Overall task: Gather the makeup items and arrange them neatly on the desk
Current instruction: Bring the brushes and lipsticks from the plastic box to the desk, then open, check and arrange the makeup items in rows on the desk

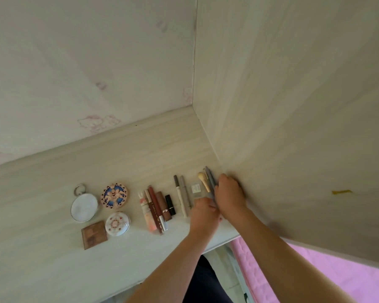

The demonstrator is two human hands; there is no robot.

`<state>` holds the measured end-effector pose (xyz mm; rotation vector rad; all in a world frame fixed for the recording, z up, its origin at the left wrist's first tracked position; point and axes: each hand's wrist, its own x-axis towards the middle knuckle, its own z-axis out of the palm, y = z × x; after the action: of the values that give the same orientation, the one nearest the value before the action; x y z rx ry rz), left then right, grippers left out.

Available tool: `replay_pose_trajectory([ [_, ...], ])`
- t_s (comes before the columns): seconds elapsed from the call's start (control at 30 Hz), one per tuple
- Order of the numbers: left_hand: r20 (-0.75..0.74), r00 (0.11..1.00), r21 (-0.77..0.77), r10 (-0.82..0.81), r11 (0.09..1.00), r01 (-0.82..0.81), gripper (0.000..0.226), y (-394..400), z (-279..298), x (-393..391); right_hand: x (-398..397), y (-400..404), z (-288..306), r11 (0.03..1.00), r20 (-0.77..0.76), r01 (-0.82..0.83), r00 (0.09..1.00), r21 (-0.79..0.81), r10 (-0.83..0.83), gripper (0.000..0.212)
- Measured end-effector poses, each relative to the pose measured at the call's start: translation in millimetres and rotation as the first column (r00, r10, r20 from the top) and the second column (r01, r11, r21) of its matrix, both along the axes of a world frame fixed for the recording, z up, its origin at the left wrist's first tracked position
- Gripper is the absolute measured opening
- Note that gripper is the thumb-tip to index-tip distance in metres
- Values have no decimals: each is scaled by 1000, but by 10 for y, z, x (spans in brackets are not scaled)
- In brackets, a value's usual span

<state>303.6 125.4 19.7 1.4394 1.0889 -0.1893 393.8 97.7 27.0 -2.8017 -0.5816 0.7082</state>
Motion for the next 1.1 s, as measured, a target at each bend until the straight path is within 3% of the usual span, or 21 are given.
replay_pose_trajectory([
  [0.23,-16,999,-64,33,997,-34,21,129,67,-97,-52,-82,106,1000,-14,-22,1000,-12,22,24],
  [0.4,33,999,-64,-11,998,13,17,385,174,-199,-167,-112,190,989,40,-129,990,-71,133,21],
  [0.67,49,980,202,-195,962,181,19,1011,220,-745,-608,96,347,985,118,-159,979,-66,166,31],
  [0.8,16,936,431,-352,847,311,21,1367,212,-1159,-1029,337,422,981,171,-156,970,-118,175,29],
  [1.1,-49,845,552,-533,691,467,25,2222,287,-2328,-2318,959,213,967,303,-246,918,-67,255,31],
])
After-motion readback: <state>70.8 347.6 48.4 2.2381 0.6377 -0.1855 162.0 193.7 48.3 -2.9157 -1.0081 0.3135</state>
